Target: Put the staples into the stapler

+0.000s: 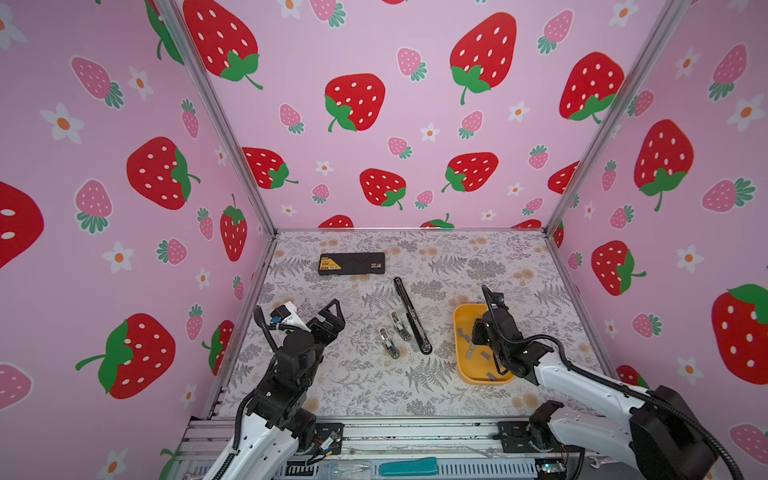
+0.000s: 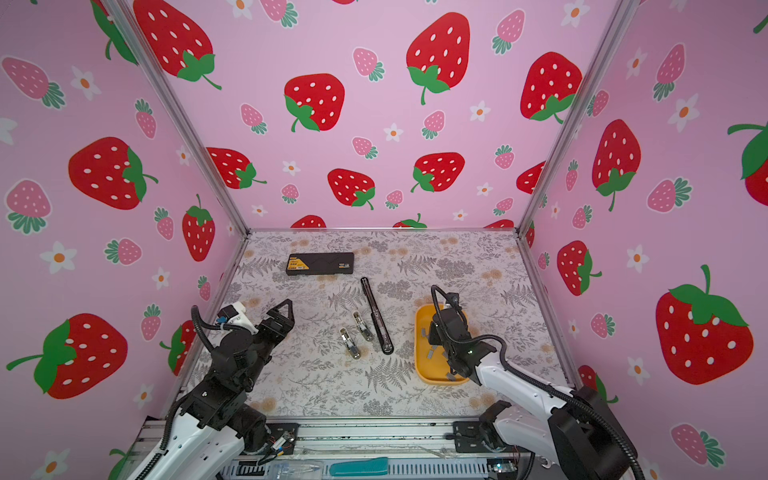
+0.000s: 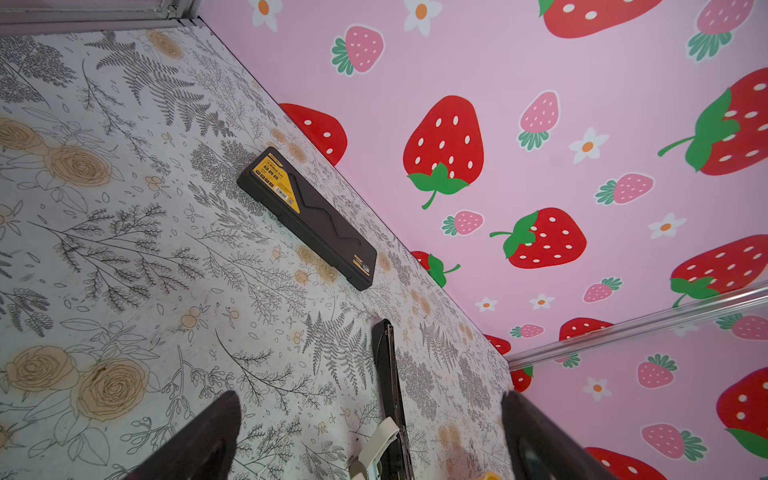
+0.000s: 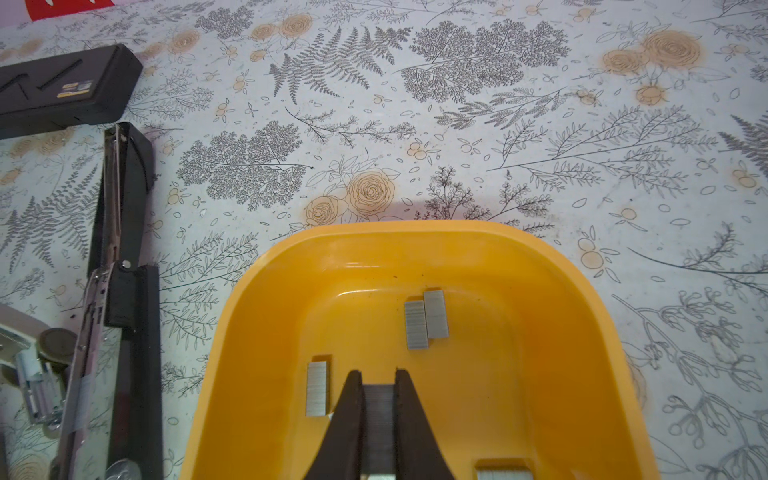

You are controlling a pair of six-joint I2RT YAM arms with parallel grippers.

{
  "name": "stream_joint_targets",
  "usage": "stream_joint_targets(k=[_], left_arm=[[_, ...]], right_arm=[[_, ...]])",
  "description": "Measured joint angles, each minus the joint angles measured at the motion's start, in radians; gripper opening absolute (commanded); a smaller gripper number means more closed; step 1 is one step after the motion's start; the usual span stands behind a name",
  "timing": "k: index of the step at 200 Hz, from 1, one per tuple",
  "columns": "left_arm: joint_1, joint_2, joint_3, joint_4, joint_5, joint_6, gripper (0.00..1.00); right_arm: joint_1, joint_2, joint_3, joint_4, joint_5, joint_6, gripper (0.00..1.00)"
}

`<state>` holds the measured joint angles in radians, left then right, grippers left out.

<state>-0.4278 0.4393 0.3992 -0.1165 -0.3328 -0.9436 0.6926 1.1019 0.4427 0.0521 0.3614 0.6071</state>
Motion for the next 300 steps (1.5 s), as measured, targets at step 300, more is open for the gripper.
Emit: stream_joint_targets(k=[300], left_arm=[[-0.276,0.027,0.057,-0.007,-0.415,0.128,0.99]], right_arm=[[0.309,0.327,0.281,0.269,-0.178,-0.142,0.15]])
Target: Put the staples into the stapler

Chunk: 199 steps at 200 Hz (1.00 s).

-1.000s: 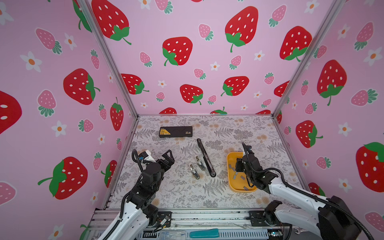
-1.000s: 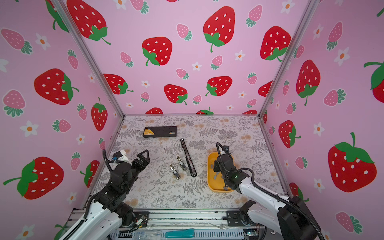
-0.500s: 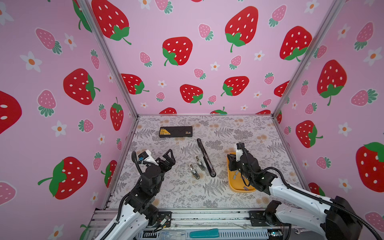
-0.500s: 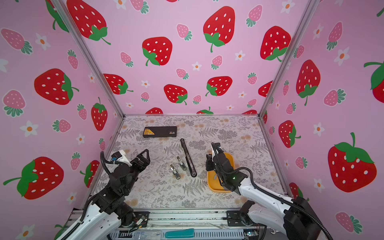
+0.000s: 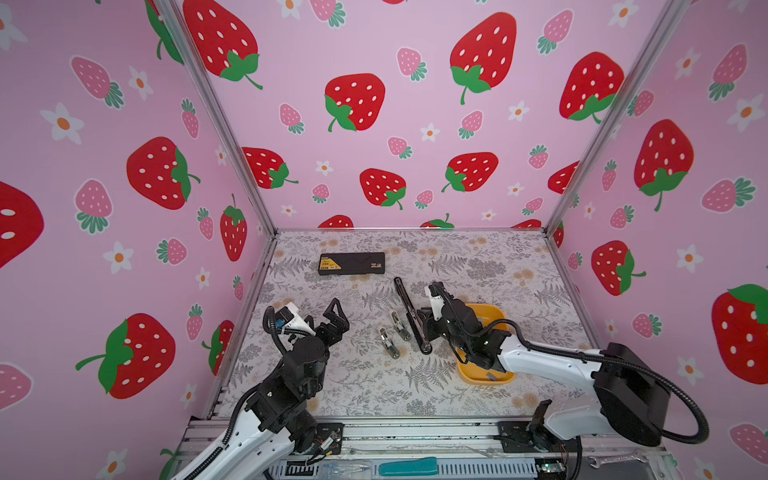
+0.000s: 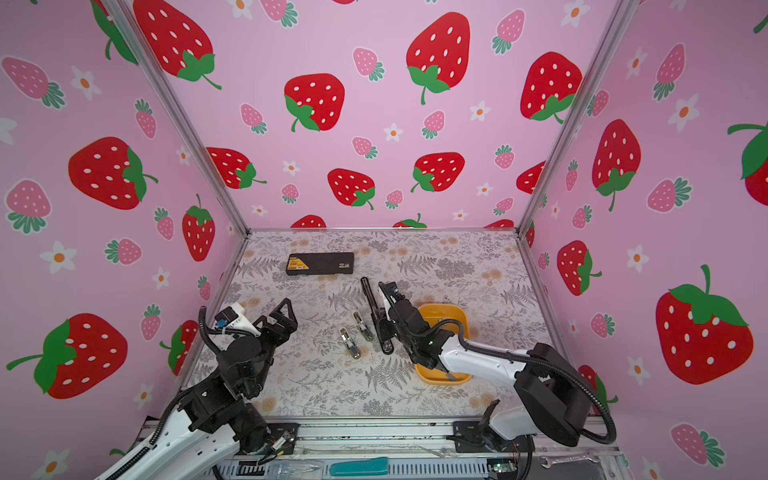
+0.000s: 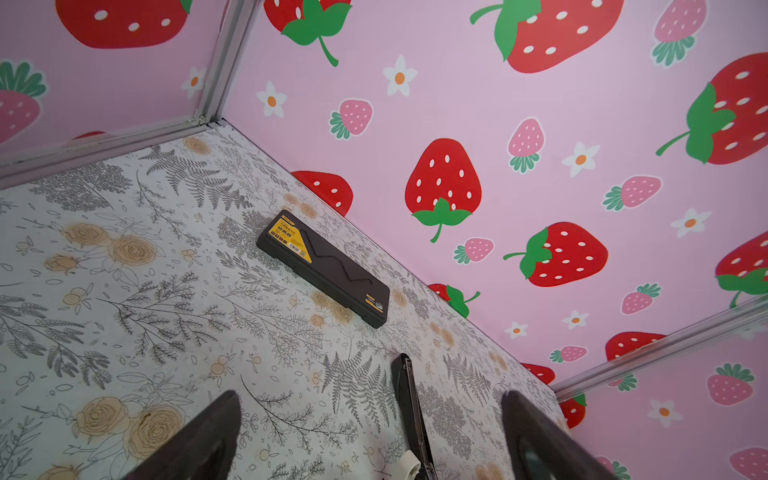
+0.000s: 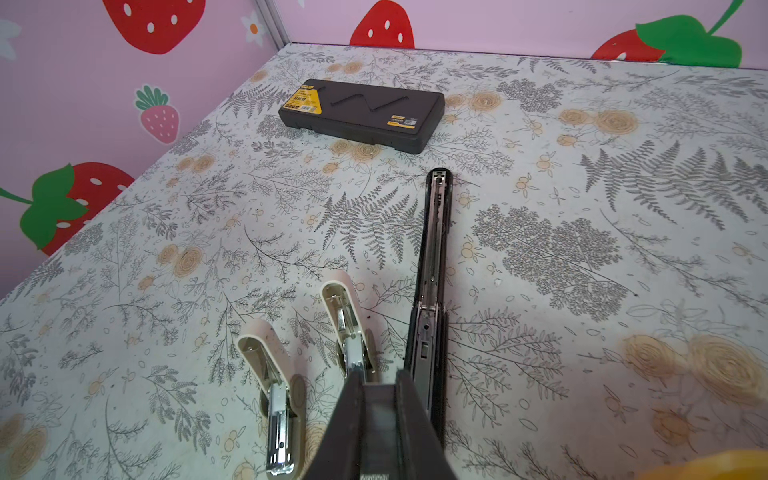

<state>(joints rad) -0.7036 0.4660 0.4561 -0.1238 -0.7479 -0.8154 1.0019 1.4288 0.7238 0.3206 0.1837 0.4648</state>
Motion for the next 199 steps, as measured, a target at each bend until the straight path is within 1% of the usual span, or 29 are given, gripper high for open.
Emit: stream_joint_targets(k=[32,66,81,102,122,139,166,184,199], left_arm=[[-0.002,0.096,0.061,-0.008,-0.020,0.016,0.99],[0.008,0.234,0.095,-0.030,-0.136,0.096,0.99],[0.026,0.246,0.066,-0.026,-0.172,0.130,0.99],[0.058,0.194,-0.065,0.095,-0.183,0.216,0.99],[0.101,0.125,-0.194,0.191,-0.118,0.309,0.99],[0.169,0.072,-0.239,0.222,-0.032,0.350,0.99],[0.326,0.026,-0.247,0.261,0.124,0.353,0.99],[0.444,0.041,-0.248,0.264,0.243,0.330,0.99],[0.512,0.072,-0.253,0.283,0.338,0.315,0.99]], right_arm=[[0.011,0.073,0.031,0.040,-0.037,-0.017,0.17],[0.015,0.117,0.039,0.076,-0.068,-0.032,0.17],[0.017,0.140,0.046,0.089,-0.076,-0.044,0.17],[0.019,0.164,0.053,0.091,-0.081,-0.059,0.17],[0.022,0.179,0.060,0.098,-0.081,-0.074,0.18],[0.023,0.205,0.075,0.101,-0.082,-0.080,0.18],[0.025,0.256,0.106,0.102,-0.089,-0.089,0.18],[0.027,0.278,0.116,0.102,-0.090,-0.090,0.18],[0.031,0.295,0.123,0.102,-0.089,-0.091,0.18]])
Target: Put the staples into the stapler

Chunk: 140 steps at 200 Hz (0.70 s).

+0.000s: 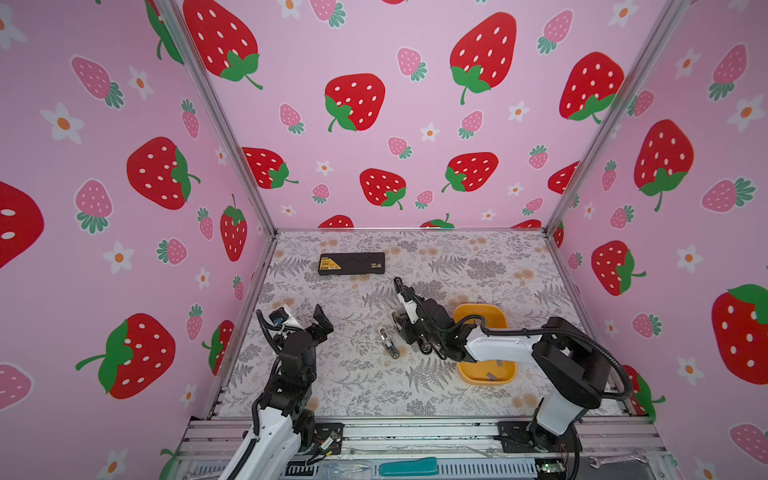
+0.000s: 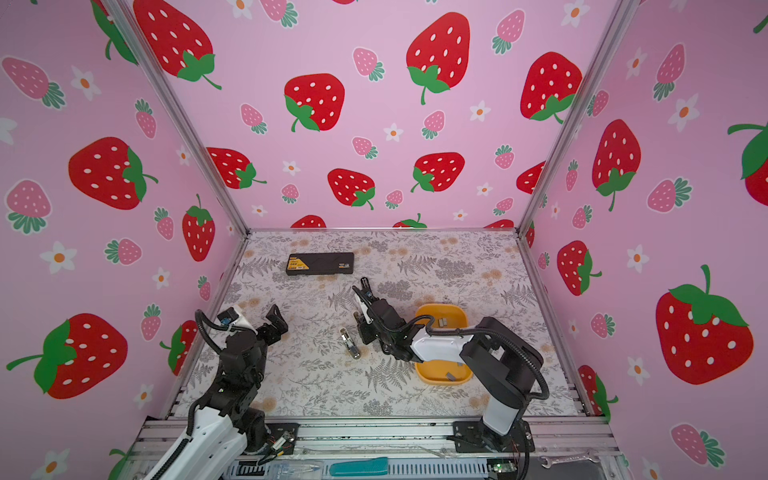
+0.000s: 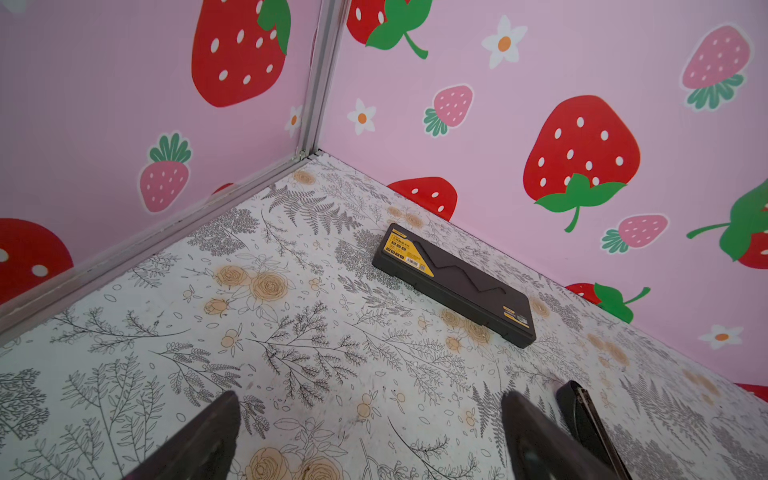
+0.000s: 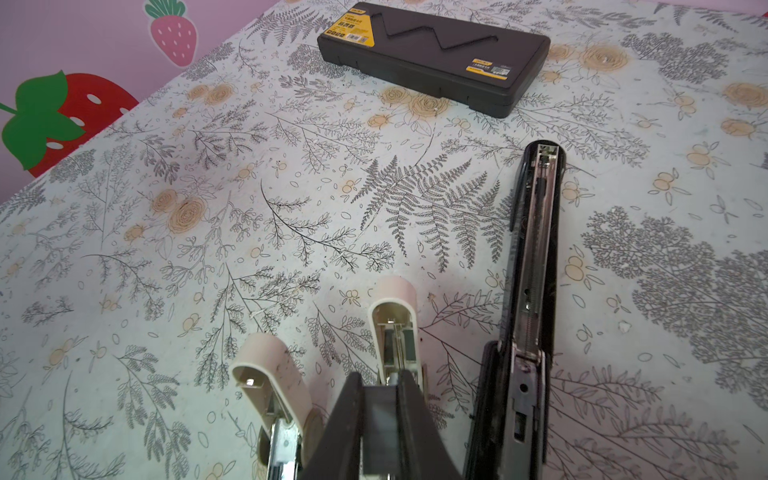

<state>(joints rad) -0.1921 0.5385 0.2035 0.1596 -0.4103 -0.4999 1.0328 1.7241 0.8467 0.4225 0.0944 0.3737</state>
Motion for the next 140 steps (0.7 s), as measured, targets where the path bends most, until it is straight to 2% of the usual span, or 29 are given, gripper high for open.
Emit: stream_joint_targets(k=[21,72,110,140], left_arm=[[0.039,0.052,-0.016,0.046,0.125,-0.005,0.99],[0.043,0.224,-0.018,0.179,0.445,-0.014,0.99],[0.043,0.355,0.032,0.206,0.579,-0.021,0.99],[0.043,0.399,0.053,0.233,0.645,-0.021,0.99]], right_arm=[[0.010,0.015,0.002,0.000,0.002,-0.001,0.18],[0.019,0.048,0.002,0.000,0.014,0.000,0.17],[0.019,0.048,0.001,0.003,0.034,0.000,0.17],[0.019,0.051,0.001,0.005,0.044,0.000,0.17]])
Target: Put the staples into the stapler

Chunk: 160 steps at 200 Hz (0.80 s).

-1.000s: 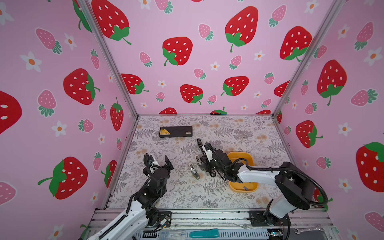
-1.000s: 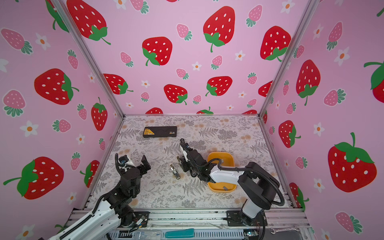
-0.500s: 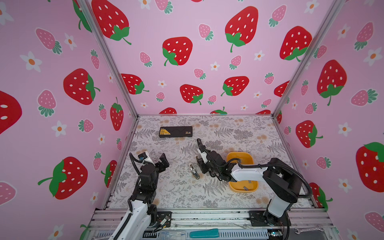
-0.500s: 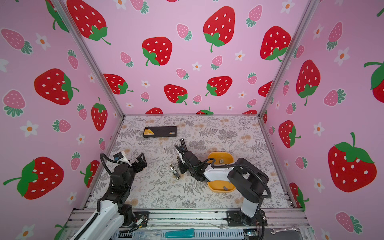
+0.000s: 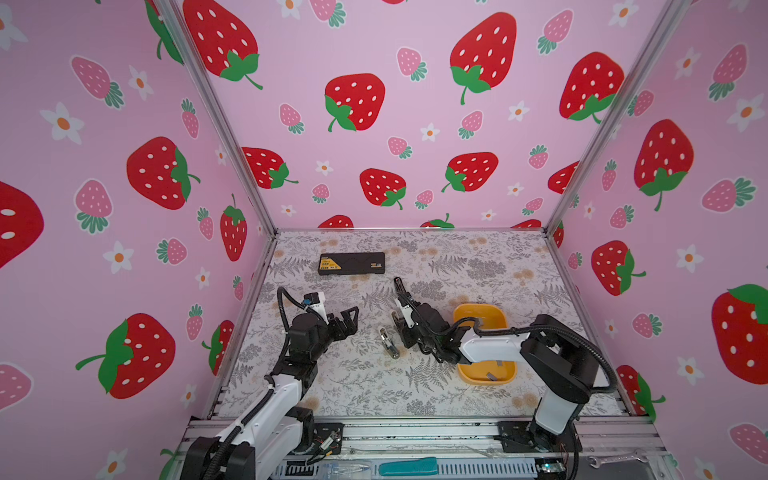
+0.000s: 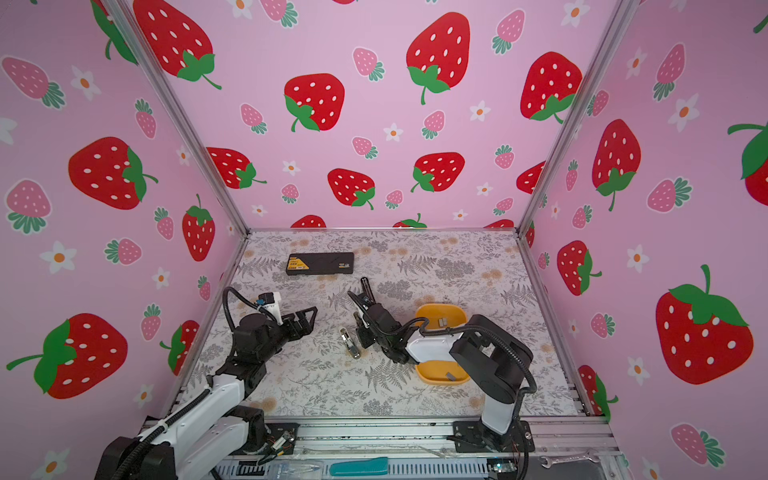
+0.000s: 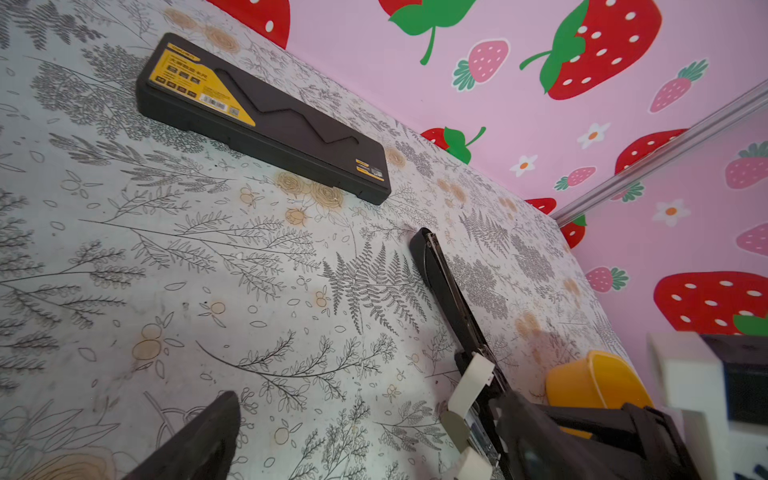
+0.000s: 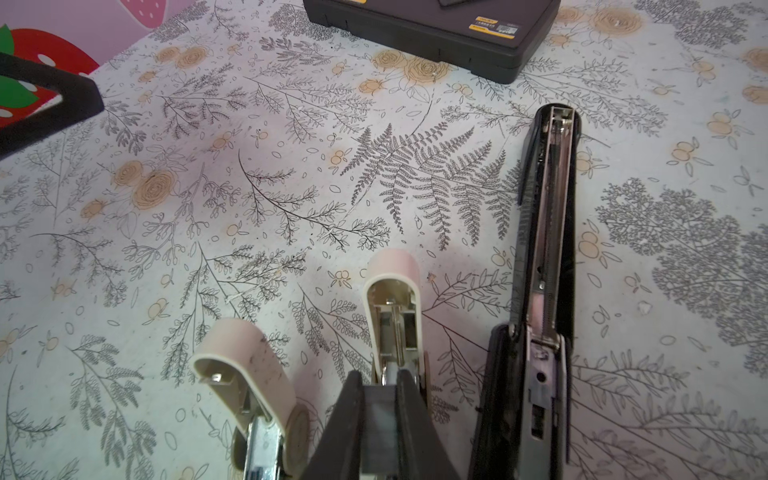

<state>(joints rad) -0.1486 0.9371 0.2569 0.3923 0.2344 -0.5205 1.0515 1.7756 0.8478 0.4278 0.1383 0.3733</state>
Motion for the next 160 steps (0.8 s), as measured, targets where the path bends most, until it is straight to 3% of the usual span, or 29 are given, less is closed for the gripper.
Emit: stream_joint_targets(k=[160], left_arm=[[-0.007,-0.034,0.002,0.018,0.045,0.005,0.99]], right_arm=[[0.000,0.032,0.000,0.021,0.026,0.000,0.17]])
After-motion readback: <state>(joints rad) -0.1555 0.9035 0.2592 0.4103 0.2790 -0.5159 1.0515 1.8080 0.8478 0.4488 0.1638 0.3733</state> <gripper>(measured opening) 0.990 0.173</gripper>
